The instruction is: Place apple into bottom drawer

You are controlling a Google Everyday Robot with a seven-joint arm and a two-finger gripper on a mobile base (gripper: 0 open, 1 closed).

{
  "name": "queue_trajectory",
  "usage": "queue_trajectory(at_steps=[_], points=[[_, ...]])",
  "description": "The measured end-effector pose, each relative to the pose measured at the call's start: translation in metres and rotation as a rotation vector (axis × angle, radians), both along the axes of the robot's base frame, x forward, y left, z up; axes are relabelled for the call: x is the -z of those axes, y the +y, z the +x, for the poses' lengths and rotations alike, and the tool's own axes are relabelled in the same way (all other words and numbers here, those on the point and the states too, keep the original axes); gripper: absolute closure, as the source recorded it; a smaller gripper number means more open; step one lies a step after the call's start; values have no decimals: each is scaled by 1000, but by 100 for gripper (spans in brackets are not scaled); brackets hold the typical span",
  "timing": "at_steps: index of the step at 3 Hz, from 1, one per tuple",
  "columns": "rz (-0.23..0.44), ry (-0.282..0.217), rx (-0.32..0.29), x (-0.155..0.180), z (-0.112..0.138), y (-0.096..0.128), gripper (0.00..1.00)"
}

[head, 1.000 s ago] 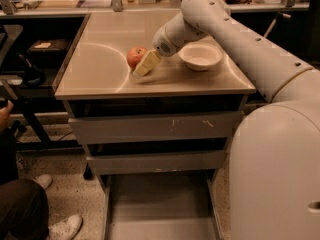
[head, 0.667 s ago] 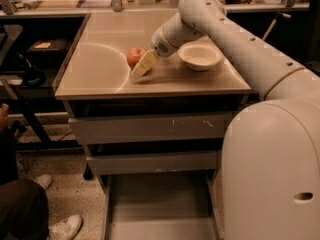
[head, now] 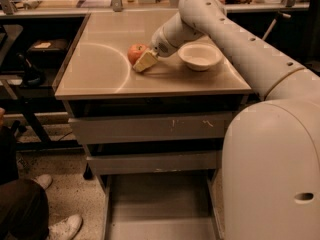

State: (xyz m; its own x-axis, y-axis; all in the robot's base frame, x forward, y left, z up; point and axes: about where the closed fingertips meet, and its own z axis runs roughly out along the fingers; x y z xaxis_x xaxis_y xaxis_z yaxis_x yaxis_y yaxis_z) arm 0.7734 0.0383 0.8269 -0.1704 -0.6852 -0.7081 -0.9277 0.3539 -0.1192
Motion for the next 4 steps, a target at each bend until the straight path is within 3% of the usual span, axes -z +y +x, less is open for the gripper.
queue_trajectory(at_steps=[2,3,4], points=[[0,0,0,0,0,0,88],[0,0,0,0,0,0,100],[-7,-30,-12,-13,0,6,100]])
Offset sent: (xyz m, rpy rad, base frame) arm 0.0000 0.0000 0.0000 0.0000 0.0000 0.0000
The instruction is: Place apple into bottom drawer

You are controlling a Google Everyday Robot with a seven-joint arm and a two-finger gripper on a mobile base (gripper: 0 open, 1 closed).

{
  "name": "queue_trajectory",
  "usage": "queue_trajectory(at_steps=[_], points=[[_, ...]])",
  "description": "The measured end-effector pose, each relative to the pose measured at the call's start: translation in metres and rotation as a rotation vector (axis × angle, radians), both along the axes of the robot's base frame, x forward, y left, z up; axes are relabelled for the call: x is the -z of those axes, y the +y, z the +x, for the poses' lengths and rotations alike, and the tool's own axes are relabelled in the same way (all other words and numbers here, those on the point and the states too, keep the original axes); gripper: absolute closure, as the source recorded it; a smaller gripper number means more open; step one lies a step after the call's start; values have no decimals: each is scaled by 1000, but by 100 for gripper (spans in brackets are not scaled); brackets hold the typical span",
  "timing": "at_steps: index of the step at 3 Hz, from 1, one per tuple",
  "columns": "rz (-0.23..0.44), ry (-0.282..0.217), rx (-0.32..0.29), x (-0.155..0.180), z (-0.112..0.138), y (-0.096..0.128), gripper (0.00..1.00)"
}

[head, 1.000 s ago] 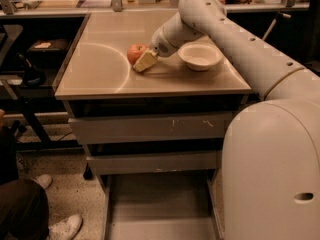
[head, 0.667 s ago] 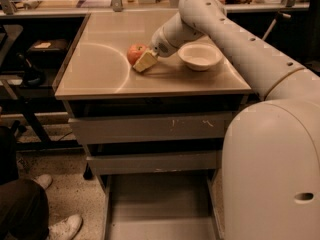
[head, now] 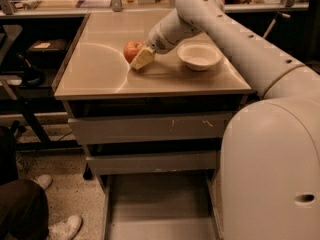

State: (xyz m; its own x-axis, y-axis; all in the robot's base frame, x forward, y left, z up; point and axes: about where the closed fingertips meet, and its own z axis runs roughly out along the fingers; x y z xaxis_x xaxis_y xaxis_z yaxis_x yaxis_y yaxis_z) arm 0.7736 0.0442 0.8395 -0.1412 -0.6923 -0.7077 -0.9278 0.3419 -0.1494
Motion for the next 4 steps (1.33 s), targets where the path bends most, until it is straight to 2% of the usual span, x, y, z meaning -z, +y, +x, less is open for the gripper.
queue_trajectory(at_steps=[2,4], points=[[-30,-70,22,-46,-36,-15,100],[-49,-91,118,-52,-93,-48,100]])
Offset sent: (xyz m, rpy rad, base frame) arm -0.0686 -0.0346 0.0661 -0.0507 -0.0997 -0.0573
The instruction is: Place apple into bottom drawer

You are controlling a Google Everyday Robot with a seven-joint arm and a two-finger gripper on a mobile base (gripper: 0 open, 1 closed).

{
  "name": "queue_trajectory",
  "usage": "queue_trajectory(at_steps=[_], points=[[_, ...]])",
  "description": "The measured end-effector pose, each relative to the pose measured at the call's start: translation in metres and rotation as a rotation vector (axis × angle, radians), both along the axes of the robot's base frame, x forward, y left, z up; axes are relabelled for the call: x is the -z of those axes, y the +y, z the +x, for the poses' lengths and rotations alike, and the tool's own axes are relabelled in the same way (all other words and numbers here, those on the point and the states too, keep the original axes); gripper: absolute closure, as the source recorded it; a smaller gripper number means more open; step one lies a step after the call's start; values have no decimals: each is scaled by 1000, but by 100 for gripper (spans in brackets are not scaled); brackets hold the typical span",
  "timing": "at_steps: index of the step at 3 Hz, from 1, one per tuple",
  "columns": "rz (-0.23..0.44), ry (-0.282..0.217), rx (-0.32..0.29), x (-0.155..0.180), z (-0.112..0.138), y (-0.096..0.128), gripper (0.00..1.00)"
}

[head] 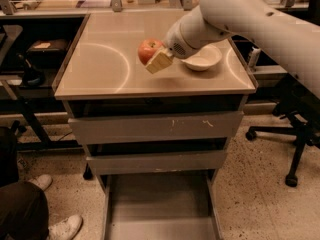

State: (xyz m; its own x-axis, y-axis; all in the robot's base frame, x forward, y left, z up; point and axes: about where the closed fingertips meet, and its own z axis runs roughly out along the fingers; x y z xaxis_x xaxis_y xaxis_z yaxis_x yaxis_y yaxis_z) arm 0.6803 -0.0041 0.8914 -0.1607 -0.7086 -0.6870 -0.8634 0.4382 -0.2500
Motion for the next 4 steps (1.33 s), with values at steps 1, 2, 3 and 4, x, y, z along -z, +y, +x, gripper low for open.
queue_trajectory(at_steps=[1,2,3,4], points=[[-3,-15,73,-1,-38,-17,100],[7,12,120,13,-80,-20,100],[-7,29,118,24,-88,-21,100],[-23,26,119,19,-93,-24,100]])
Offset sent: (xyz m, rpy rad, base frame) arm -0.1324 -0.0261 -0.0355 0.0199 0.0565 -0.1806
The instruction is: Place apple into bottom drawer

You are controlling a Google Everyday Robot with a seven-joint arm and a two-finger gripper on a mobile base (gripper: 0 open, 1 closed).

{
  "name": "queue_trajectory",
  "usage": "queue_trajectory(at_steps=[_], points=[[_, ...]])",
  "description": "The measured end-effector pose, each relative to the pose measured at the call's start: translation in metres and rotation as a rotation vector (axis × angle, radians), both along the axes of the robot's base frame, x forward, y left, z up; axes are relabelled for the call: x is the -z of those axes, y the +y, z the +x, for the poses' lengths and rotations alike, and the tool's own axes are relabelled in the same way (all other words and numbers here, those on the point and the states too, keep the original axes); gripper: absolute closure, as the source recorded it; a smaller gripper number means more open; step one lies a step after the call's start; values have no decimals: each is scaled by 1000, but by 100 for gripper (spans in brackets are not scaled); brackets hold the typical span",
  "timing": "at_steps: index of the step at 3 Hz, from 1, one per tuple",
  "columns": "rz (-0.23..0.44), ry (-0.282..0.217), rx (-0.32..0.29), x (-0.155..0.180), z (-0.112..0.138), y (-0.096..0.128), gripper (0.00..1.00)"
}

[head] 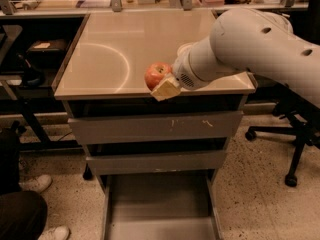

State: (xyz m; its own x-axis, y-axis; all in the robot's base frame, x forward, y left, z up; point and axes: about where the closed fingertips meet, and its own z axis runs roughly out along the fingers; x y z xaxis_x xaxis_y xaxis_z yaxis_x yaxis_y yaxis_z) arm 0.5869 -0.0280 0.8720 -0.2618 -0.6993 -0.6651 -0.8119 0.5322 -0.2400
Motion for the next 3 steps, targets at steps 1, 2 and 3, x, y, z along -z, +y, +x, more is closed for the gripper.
queue_trajectory(at_steps=[1,2,3], points=[[-32,35,47,11,-28,-12,100],[-61,112,111,52,-61,-30,100],[-53,196,161,104,-83,-52,100]])
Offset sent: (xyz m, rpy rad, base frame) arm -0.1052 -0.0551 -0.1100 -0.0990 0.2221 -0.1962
